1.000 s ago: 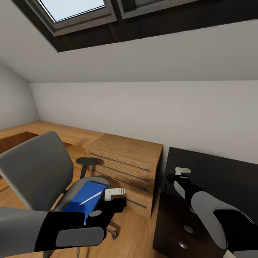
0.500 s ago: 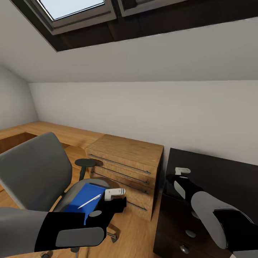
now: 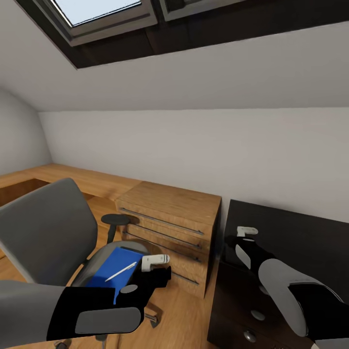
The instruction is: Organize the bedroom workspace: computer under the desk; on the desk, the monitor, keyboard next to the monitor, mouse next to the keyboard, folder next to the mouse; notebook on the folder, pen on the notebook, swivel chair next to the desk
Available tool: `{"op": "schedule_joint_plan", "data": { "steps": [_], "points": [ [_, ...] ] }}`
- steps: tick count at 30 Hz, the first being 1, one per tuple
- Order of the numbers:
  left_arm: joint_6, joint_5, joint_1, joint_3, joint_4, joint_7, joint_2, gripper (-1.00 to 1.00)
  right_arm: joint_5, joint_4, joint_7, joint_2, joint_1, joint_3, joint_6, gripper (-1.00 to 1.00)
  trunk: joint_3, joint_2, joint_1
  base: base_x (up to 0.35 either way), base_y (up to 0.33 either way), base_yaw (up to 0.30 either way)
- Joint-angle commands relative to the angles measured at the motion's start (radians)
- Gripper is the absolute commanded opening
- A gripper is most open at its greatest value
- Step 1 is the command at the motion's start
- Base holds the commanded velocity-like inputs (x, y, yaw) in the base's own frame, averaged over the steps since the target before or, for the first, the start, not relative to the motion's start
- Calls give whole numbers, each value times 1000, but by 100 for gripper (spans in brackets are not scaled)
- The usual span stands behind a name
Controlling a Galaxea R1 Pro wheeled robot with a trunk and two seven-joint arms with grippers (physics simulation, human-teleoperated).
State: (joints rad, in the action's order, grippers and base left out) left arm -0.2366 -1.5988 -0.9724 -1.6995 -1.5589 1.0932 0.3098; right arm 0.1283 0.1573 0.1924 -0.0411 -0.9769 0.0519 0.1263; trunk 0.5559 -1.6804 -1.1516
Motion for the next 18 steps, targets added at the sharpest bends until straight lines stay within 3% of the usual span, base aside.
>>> {"op": "schedule_joint_plan", "data": {
  "steps": [1,9,18],
  "points": [
    [-9,-6,-2,-2,-1,2,0,100,10,3,4,0,0,6,6,100,4,-8,-4,0,0,0],
    [-9,-6,-2,-2,-1,2,0,100,10,2,4,0,0,6,6,100,29,-64,-35,0,0,0],
    [-9,-6,-2,-2,-1,2,0,100,11,4,4,-2,0,5,7,100,29,-64,-35,0,0,0]
  ]
}}
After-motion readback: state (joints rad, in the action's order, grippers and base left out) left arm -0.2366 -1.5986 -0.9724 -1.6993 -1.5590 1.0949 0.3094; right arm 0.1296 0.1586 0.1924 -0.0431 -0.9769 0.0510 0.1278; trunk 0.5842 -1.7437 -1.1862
